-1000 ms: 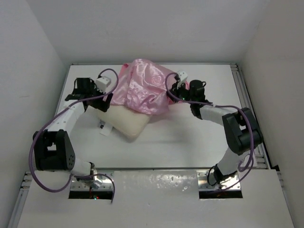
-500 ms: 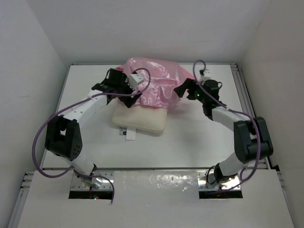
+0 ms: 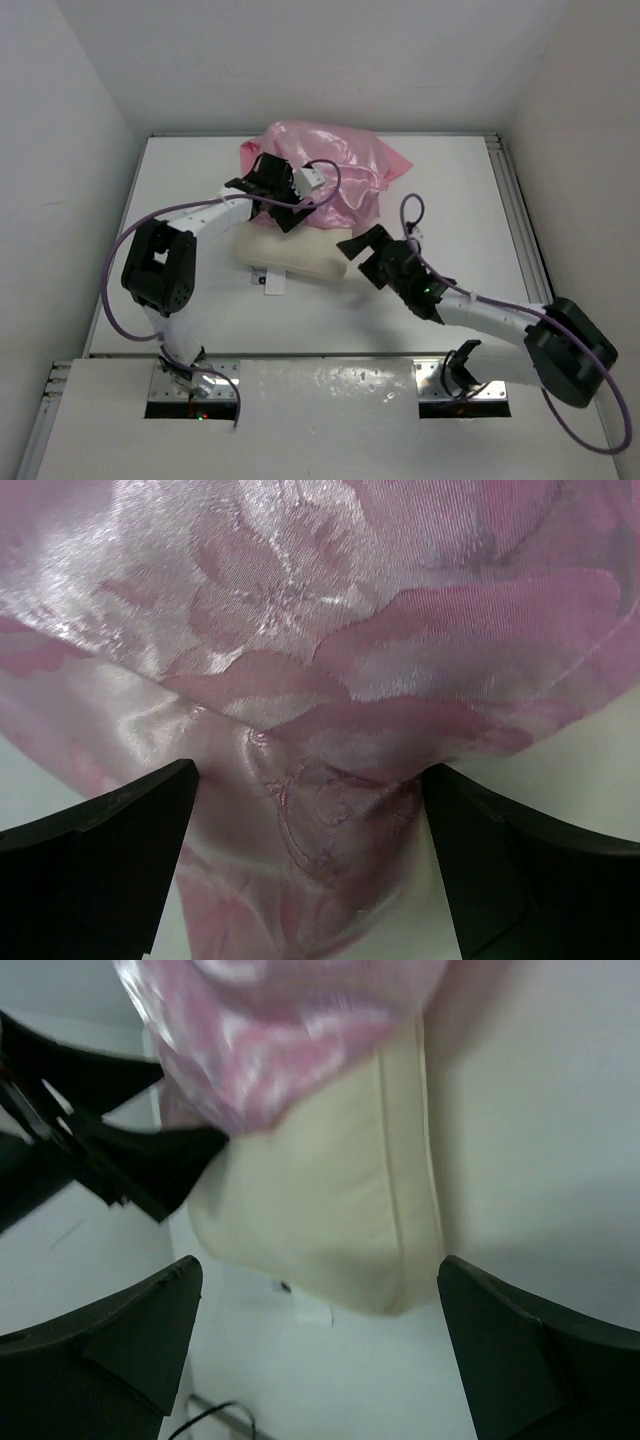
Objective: Put the pillow into the pillowcase
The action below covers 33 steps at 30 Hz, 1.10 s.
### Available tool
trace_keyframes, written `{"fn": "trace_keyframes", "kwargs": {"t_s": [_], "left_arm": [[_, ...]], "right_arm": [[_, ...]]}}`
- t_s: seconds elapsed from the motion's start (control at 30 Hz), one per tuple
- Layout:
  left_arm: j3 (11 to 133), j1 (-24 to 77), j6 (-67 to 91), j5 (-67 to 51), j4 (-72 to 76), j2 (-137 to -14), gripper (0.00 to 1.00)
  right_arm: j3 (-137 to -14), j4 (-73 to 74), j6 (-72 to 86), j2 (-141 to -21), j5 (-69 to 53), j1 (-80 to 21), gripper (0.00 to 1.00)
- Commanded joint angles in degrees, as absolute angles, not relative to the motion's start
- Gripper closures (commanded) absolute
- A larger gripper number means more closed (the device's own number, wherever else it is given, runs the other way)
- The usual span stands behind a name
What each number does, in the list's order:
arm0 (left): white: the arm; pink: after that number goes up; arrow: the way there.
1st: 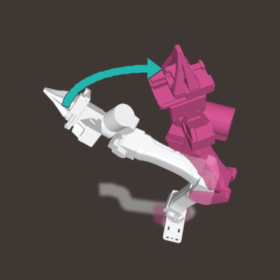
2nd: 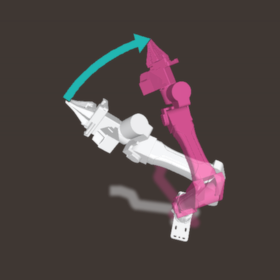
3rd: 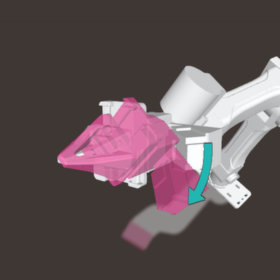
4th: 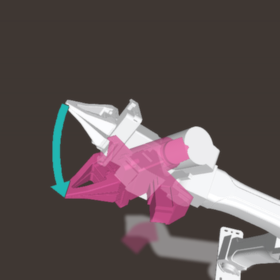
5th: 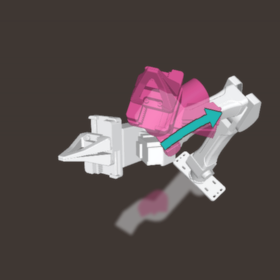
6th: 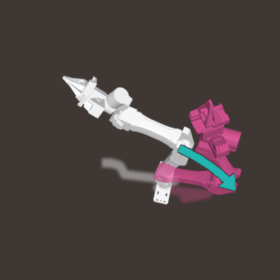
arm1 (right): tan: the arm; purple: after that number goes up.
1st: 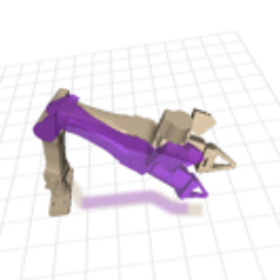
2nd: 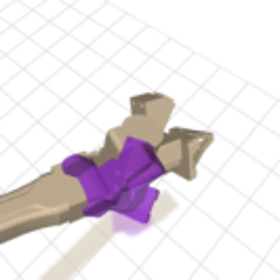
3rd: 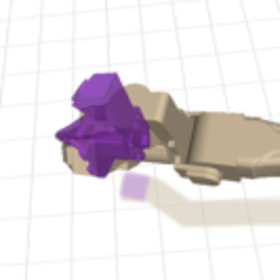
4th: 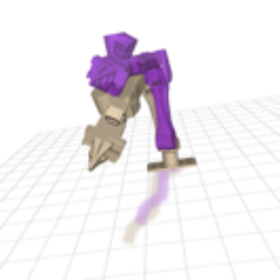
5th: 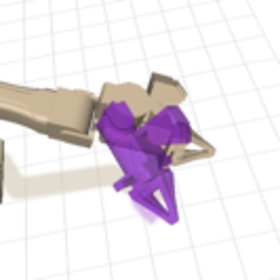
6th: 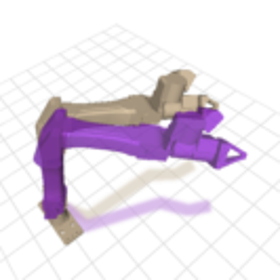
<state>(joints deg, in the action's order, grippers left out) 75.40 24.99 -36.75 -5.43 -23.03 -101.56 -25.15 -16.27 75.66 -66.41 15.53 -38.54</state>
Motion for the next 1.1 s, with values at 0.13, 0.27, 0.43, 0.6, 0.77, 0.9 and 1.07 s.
{"fn": "trace_keyframes", "kwargs": {"t_s": [0.13, 0.27, 0.43, 0.6, 0.77, 0.9, 1.07], "left_arm": [[76.29, 26.80, -32.08, -17.82, -15.38, -102.92, 0.01], [73.92, 27.51, -32.78, -16.37, -14.68, -103.36, 0.01], [71.10, 25.06, -32.53, -8.52, -14.94, -104.06, 0.30], [73.64, 25.66, -31.90, -10.19, -18.71, -102.75, 1.00], [79.87, 27.24, -34.80, -16.59, -24.67, -97.48, 1.00], [90.87, 27.07, -37.52, -20.13, -40.39, -95.72, 1.00], [97.81, 28.38, -39.64, -18.72, -49.82, -92.46, 1.00]], "right_arm": [[-27.24, -35.41, 99.40, -83.83, 23.20, -52.02, 0.01], [-31.28, -48.12, 102.20, -94.55, 27.50, -54.14, 0.01], [-34.97, -55.19, 106.25, -106.51, 33.39, -52.56, 0.01], [-37.61, -55.99, 107.40, -112.31, 34.19, -50.54, 0.02], [-37.70, -57.13, 109.07, -113.91, 33.40, -47.56, 0.40], [-37.53, -60.72, 106.02, -113.73, 30.07, -41.50, 1.00], [-38.40, -68.46, 96.87, -109.52, 27.60, -37.27, 1.00]]}}
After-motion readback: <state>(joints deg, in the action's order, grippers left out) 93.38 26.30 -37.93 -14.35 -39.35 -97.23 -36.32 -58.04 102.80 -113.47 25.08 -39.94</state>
